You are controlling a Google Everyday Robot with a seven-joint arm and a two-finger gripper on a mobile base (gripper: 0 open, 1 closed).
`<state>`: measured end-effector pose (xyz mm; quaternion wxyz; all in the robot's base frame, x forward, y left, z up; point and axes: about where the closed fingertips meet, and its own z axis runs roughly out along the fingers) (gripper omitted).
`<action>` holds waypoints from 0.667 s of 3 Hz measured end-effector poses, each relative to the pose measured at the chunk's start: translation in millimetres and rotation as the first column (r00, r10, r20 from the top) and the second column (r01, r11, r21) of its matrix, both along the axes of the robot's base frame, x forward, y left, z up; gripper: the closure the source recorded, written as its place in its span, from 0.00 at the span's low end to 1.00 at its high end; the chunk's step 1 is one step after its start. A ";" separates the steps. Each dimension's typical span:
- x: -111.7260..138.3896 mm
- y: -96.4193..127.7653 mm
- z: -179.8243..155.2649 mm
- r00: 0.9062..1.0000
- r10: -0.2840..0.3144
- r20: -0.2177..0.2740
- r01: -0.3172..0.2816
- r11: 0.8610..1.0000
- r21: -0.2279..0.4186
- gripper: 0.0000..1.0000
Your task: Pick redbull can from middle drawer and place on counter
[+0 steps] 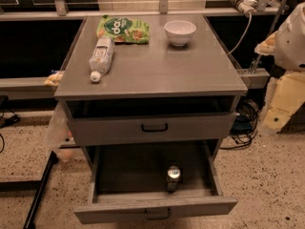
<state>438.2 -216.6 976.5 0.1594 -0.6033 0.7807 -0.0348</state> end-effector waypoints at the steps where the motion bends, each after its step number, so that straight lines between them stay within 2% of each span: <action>1: 0.0 0.0 0.0 1.000 0.000 0.000 0.000 1.000 0.000 0.00; 2: 2.3 1.9 -11.1 1.000 0.003 0.008 -0.003 1.000 0.011 0.18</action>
Offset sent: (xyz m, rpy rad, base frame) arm 0.0060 0.0032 -0.0336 0.0273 0.0000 0.0089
